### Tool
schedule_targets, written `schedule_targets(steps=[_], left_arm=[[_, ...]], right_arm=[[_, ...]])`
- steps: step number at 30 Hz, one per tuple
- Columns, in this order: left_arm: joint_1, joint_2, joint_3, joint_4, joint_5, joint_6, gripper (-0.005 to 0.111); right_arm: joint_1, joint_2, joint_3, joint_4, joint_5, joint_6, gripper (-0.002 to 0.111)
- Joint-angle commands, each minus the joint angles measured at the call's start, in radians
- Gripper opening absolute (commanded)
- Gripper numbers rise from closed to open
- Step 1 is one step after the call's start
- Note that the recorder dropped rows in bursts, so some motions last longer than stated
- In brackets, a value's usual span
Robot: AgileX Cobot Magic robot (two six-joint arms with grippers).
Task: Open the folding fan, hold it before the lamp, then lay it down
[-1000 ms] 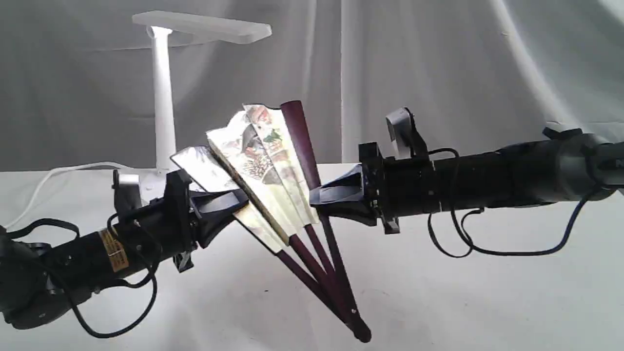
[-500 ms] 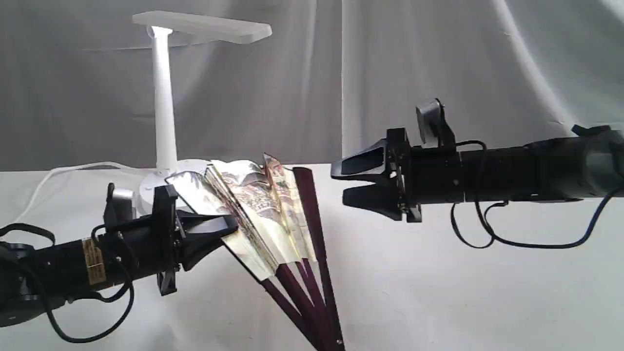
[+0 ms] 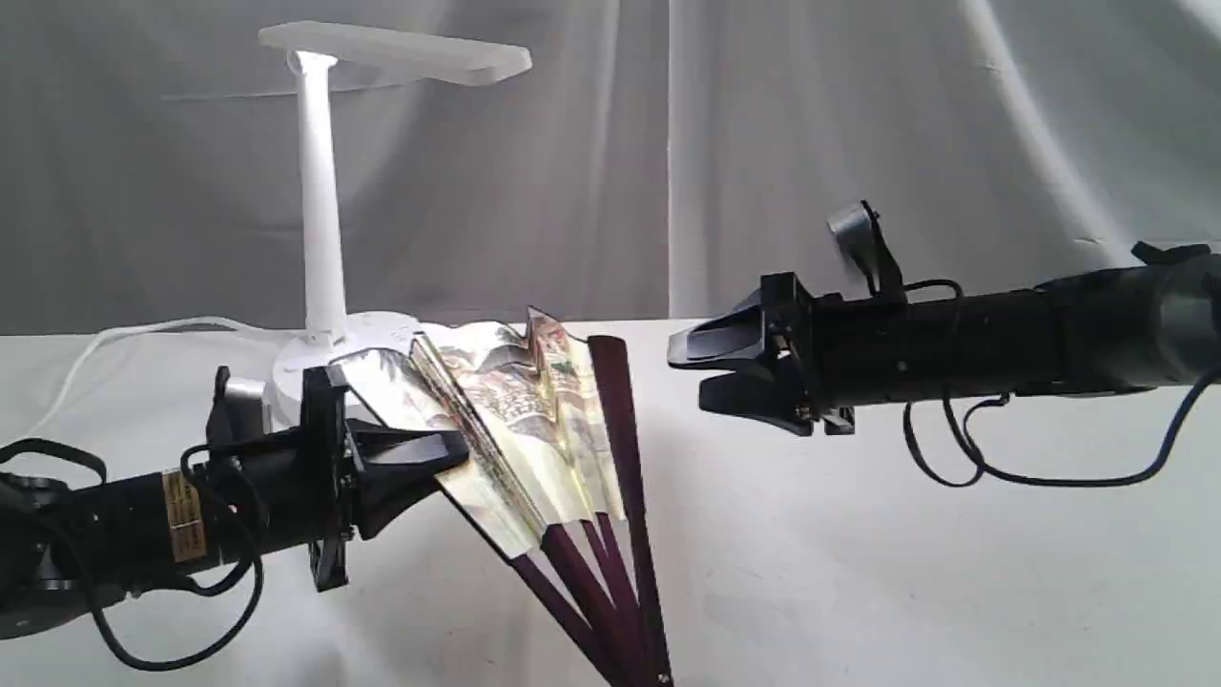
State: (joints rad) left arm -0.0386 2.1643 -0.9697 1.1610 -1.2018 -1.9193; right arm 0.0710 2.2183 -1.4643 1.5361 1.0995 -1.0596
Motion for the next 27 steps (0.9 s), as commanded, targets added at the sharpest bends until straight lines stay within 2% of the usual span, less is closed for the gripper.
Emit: schedule_targets(steps=[1,5,9,12,15,27], left_arm=[[0.000,-0.029,-0.001,0.038,-0.019,-0.028,0.000],[0.000,-0.071,-0.001,0.063,-0.019,-0.041,0.000],[0.000,-0.095,-0.001,0.091,-0.019,-0.049,0.000],[0.000,-0.103,0.001,0.113,-0.019,-0.064,0.000],[-0.002,-0.103,0.001,0.113,-0.019,-0.066,0.000],[-0.109,-0.103,0.001,0.075,-0.019,-0.061,0.000]], right_arm=[[-0.002,-0.009,0.001,-0.007,-0.027,-0.015,0.063],[-0.002,0.026,0.001,0.047,-0.015,-0.017,0.069],[-0.002,0.077,-0.023,0.091,0.024,-0.017,0.069],[-0.002,0.126,-0.070,0.122,0.122,-0.017,0.069],[-0.002,0.161,-0.097,0.155,0.122,-0.017,0.069],[0.000,0.184,-0.103,0.173,0.122,-0.039,0.067]])
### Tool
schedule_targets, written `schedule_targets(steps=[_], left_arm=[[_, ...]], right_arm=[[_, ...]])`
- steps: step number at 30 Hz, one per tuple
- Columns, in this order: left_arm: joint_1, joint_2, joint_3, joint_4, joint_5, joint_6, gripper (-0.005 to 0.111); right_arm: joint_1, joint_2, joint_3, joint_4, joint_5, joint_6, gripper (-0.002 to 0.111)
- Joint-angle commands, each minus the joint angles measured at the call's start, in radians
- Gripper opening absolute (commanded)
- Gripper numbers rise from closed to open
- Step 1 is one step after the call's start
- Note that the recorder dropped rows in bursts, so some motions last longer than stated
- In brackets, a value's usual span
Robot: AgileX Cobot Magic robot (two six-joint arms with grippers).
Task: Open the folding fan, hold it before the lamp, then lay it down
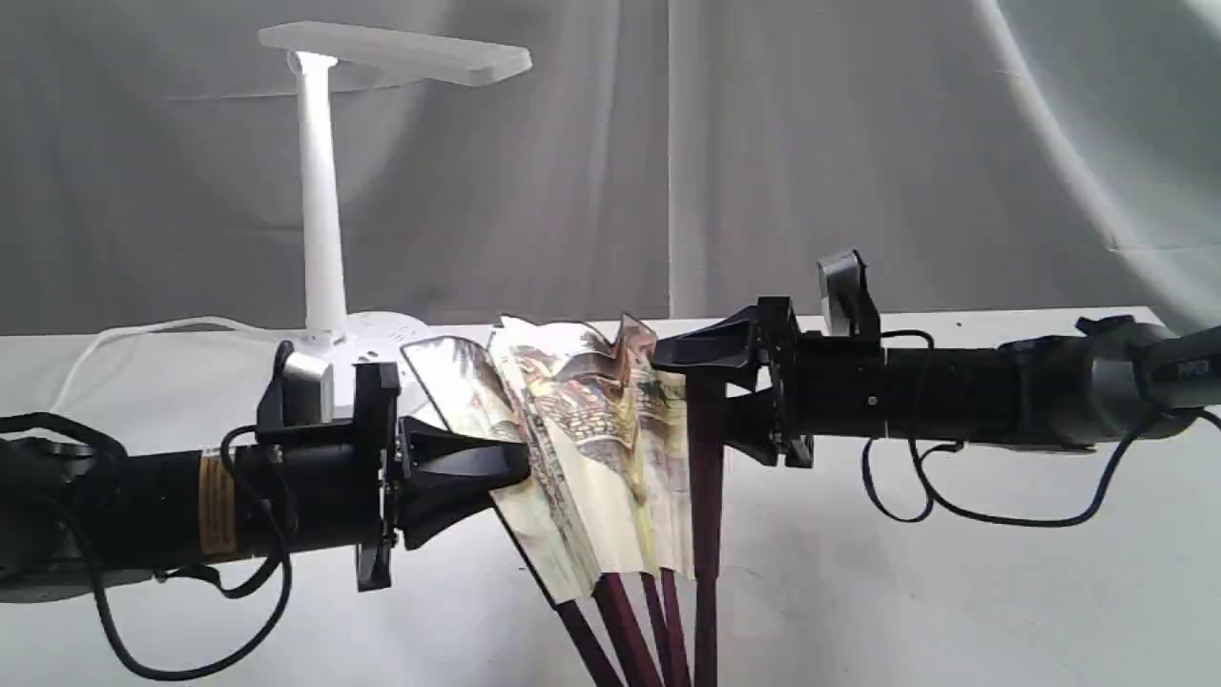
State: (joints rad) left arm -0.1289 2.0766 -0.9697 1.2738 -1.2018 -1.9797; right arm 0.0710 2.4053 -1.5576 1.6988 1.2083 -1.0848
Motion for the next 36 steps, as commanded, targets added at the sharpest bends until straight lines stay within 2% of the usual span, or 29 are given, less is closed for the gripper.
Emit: schedule_targets(steps=[1,9,17,21,26,28,35,36], left_arm=[[-0.021,-0.015,0.001,-0.038,-0.019,-0.001,0.000],[-0.023,-0.015,0.001,-0.042,-0.019,0.019,0.000],[-0.023,-0.015,0.001,-0.195,-0.019,0.070,0.000],[-0.030,-0.015,0.001,-0.110,-0.019,0.072,0.000],[-0.045,-0.015,0.001,-0.112,-0.019,0.073,0.000],[-0.050,-0.015,0.001,-0.112,-0.019,0.075,0.000],[-0.050,-0.015,0.001,-0.112,-0.019,0.075,0.000],[-0.050,-0.015,0.001,-0.112,-0.019,0.075,0.000]], right_arm=[[0.000,-0.003,-0.009,0.010,0.013,-0.014,0.066],[0.000,-0.003,-0.009,0.003,0.013,-0.006,0.054],[0.000,-0.003,-0.009,0.010,0.013,0.019,0.051],[0.000,-0.003,-0.009,0.015,0.013,0.019,0.051],[0.000,-0.003,-0.009,0.009,0.013,0.024,0.049],[0.000,-0.003,-0.009,0.009,0.013,0.024,0.043],[0.000,-0.003,-0.009,-0.020,0.013,0.029,0.000],[0.000,-0.003,-0.009,-0.020,0.013,0.029,0.000]])
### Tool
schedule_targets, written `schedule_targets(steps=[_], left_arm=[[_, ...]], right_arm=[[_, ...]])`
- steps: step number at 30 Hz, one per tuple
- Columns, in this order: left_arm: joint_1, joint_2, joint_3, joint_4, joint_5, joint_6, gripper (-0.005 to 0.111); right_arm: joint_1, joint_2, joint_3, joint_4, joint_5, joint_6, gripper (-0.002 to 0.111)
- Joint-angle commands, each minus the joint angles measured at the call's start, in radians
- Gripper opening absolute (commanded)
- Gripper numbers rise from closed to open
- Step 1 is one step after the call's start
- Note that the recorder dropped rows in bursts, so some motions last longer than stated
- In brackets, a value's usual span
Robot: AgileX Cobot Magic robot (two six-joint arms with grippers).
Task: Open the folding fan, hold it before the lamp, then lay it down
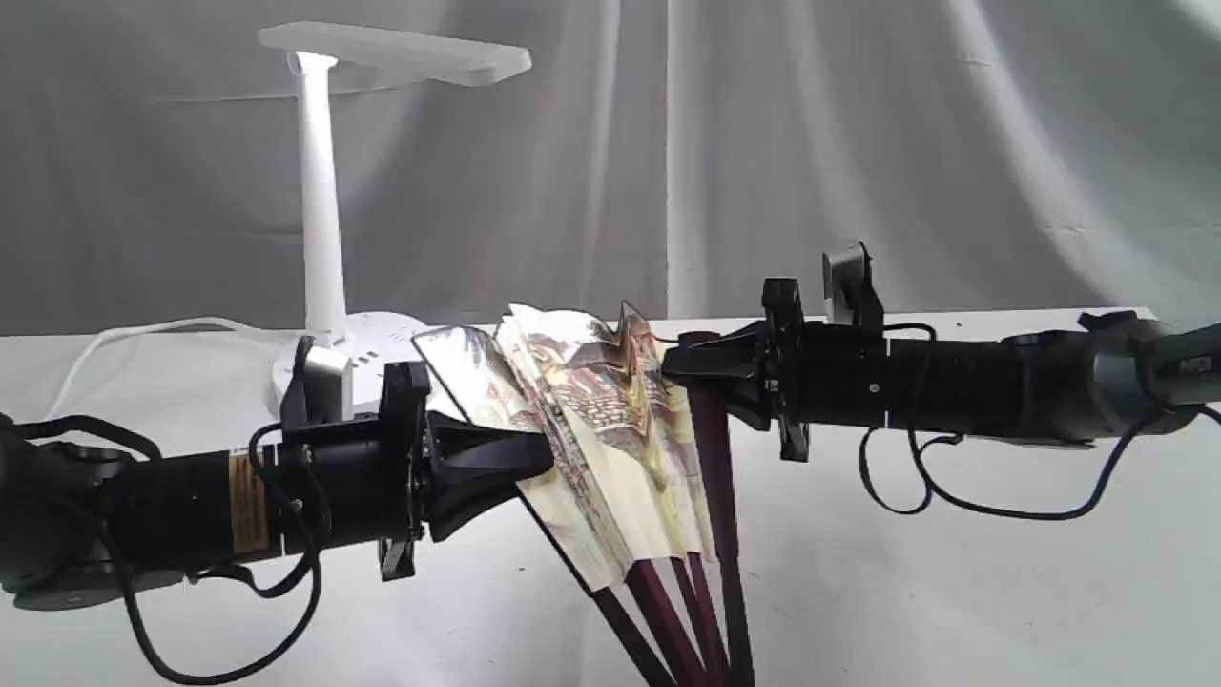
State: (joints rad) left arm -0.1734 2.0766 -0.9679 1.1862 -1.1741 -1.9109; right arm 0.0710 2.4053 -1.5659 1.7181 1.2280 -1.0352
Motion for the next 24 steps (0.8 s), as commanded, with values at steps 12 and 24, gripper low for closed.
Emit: schedule_targets(steps=[12,24], left_arm=[[-0.006,-0.015,-0.001,-0.077,-0.047,0.027,0.024],[-0.006,-0.015,-0.001,-0.231,-0.047,0.220,0.046]], right_arm=[[0.000,-0.003,-0.001,-0.048,-0.007,-0.004,0.000],[0.000,-0.003,-0.001,-0.055,-0.007,0.043,0.000]])
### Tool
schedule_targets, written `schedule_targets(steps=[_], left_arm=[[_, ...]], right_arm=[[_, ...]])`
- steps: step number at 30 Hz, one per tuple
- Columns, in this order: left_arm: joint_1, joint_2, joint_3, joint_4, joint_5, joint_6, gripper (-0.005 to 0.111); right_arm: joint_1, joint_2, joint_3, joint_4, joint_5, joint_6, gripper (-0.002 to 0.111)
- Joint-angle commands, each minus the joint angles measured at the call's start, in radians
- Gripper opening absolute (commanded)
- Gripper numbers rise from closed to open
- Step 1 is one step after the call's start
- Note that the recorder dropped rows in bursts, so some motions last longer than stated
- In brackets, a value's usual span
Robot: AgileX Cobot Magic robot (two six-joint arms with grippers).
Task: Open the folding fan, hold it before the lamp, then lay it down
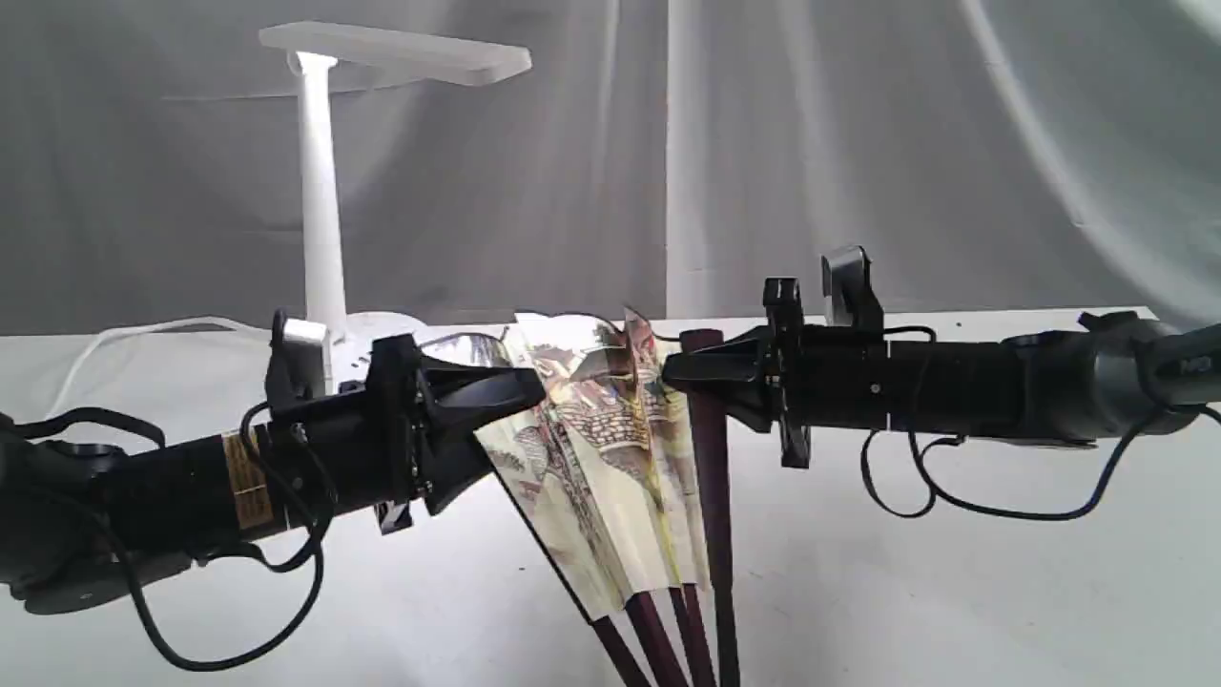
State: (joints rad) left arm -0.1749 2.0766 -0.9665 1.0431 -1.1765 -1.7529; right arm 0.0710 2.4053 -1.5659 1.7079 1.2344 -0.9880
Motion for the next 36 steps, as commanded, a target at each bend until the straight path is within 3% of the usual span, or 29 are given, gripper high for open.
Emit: schedule_targets(steps=[1,8,19,31,36], left_arm=[[-0.004,-0.015,-0.002,-0.098,-0.045,0.076,0.043],[-0.004,-0.015,-0.002,-0.121,-0.045,0.111,0.021],[-0.004,-0.015,-0.002,-0.174,0.054,0.142,0.020],[-0.004,-0.015,-0.002,-0.175,0.071,0.142,0.020],[0.006,-0.015,-0.002,-0.173,0.092,0.169,0.014]], right_arm=[[0.000,-0.003,-0.001,-0.044,-0.013,0.000,0.000],[0.000,-0.003,-0.001,-0.044,-0.013,0.010,0.000],[0.000,-0.003,-0.001,-0.044,-0.013,0.010,0.000],[0.000,-0.003,-0.001,-0.046,-0.013,0.010,0.000],[0.000,-0.003,-0.001,-0.047,-0.013,0.017,0.000]])
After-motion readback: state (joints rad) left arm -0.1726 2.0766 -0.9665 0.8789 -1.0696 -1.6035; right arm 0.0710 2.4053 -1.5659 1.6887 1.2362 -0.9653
